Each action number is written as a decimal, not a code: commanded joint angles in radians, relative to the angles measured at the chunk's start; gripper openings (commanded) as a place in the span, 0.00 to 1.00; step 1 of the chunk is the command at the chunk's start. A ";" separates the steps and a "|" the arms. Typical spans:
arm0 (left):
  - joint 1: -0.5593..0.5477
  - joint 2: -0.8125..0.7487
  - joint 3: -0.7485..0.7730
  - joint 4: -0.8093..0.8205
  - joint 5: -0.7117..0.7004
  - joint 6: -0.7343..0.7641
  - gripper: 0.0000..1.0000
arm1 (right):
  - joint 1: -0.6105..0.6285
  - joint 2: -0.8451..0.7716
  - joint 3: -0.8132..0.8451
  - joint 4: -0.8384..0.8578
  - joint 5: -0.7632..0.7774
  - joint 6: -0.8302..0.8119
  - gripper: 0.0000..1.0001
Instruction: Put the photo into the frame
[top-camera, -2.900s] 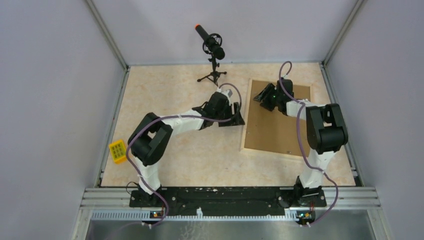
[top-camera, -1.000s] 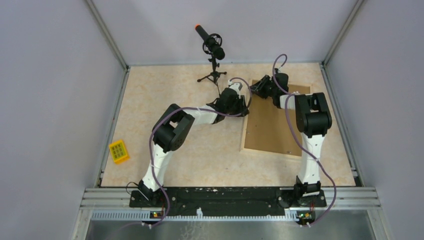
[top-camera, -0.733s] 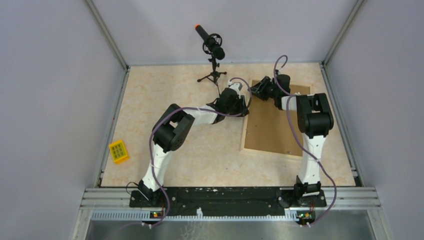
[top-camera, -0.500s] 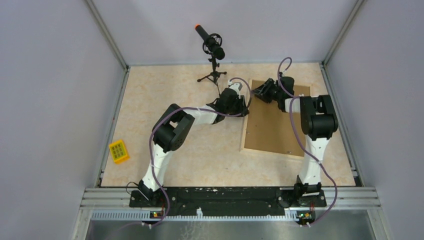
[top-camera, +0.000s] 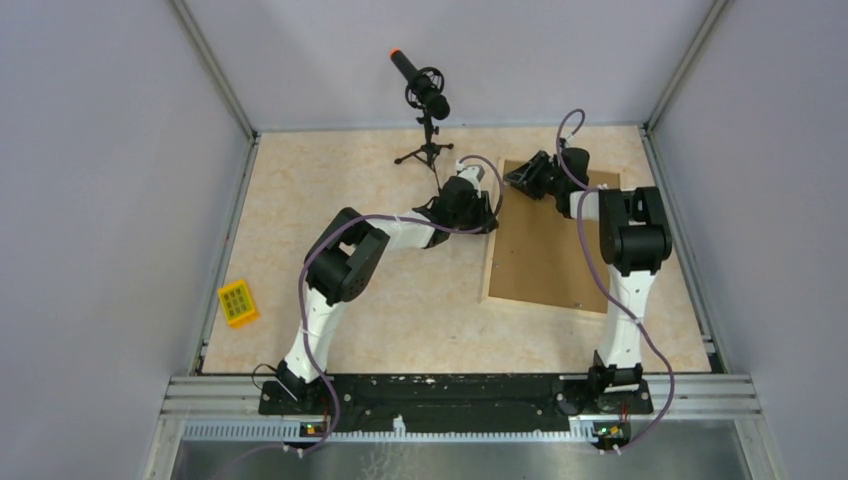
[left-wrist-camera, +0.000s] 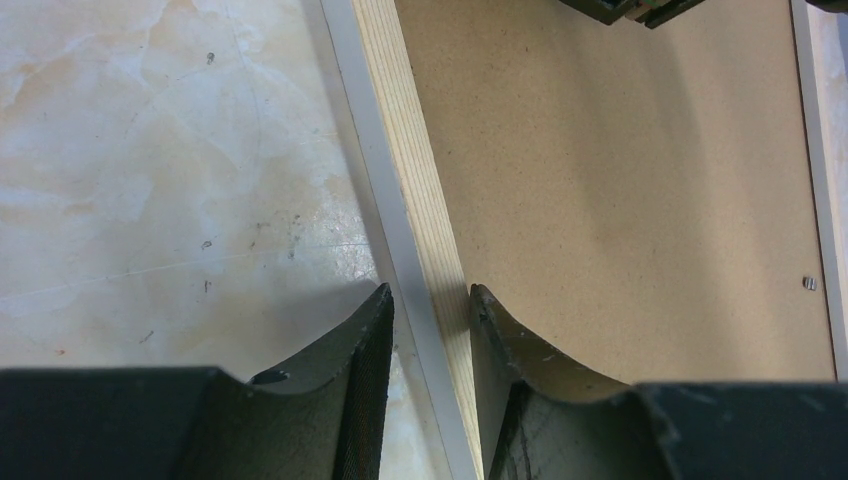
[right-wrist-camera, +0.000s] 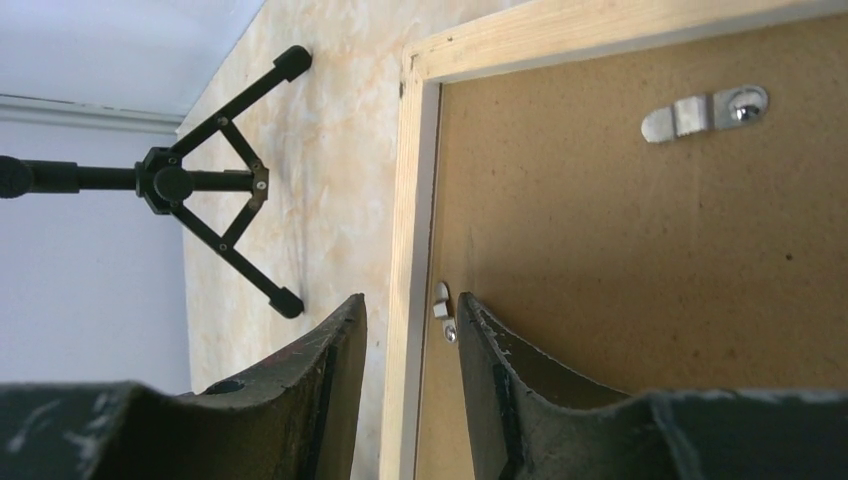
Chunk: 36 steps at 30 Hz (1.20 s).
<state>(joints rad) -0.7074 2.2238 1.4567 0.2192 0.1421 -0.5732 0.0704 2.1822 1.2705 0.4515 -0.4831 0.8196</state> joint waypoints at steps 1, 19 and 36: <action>0.002 0.038 -0.032 -0.066 0.001 0.013 0.39 | 0.013 0.037 0.042 -0.052 0.007 -0.048 0.39; 0.005 0.031 -0.037 -0.065 0.004 0.014 0.39 | 0.028 0.072 0.082 -0.095 -0.119 -0.095 0.37; 0.004 0.028 -0.041 -0.063 0.004 0.015 0.38 | 0.034 0.073 0.157 -0.154 -0.118 -0.114 0.40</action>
<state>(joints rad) -0.7063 2.2238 1.4490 0.2333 0.1490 -0.5739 0.0879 2.2517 1.3872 0.3820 -0.6231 0.7429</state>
